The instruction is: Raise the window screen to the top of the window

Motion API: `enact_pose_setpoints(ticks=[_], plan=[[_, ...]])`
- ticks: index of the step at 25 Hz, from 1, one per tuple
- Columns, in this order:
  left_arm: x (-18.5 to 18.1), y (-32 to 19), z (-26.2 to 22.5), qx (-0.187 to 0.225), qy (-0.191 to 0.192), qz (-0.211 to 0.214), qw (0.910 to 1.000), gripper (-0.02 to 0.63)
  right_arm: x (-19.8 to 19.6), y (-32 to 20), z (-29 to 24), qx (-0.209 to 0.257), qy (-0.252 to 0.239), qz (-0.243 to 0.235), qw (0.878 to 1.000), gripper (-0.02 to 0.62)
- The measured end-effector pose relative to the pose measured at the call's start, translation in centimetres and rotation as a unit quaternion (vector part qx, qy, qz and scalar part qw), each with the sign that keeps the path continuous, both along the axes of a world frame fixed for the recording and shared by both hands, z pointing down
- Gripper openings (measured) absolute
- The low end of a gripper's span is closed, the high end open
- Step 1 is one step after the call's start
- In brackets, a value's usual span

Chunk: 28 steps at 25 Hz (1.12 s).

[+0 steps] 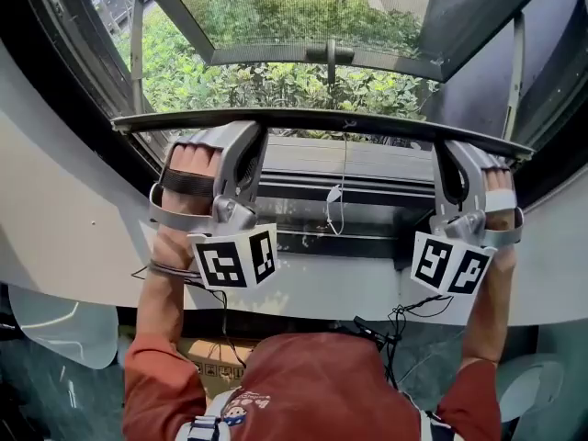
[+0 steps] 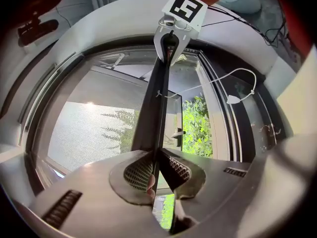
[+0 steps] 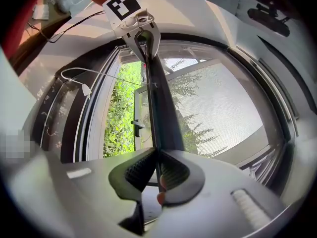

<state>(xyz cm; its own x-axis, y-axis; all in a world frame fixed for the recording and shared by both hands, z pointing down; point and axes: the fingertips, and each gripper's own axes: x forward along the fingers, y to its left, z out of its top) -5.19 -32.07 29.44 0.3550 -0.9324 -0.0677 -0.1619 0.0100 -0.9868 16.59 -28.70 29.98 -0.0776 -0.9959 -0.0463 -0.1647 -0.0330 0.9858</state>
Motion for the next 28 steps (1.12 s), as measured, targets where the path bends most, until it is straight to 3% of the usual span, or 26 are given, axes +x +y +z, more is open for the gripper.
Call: enact_pose_setpoints(ticks=[10, 15, 28], plan=[[0.0, -0.4, -2.6, 0.04, -0.032, -0.065, 0.9966, 0.043, 0.1, -0.5, -2.6, 0.049, 0.065, 0.064, 0.995, 0.041], [0.1, -0.6, -3.3, 0.035, -0.032, -0.077, 0.9959, 0.043, 0.1, -0.7, -3.3, 0.055, 0.08, 0.078, 0.992, 0.041], [0.4, -0.4, -8.8, 0.085, -0.04, -0.112, 0.9893, 0.043, 0.4, -0.5, -8.7, 0.105, 0.105, 0.108, 0.983, 0.041]])
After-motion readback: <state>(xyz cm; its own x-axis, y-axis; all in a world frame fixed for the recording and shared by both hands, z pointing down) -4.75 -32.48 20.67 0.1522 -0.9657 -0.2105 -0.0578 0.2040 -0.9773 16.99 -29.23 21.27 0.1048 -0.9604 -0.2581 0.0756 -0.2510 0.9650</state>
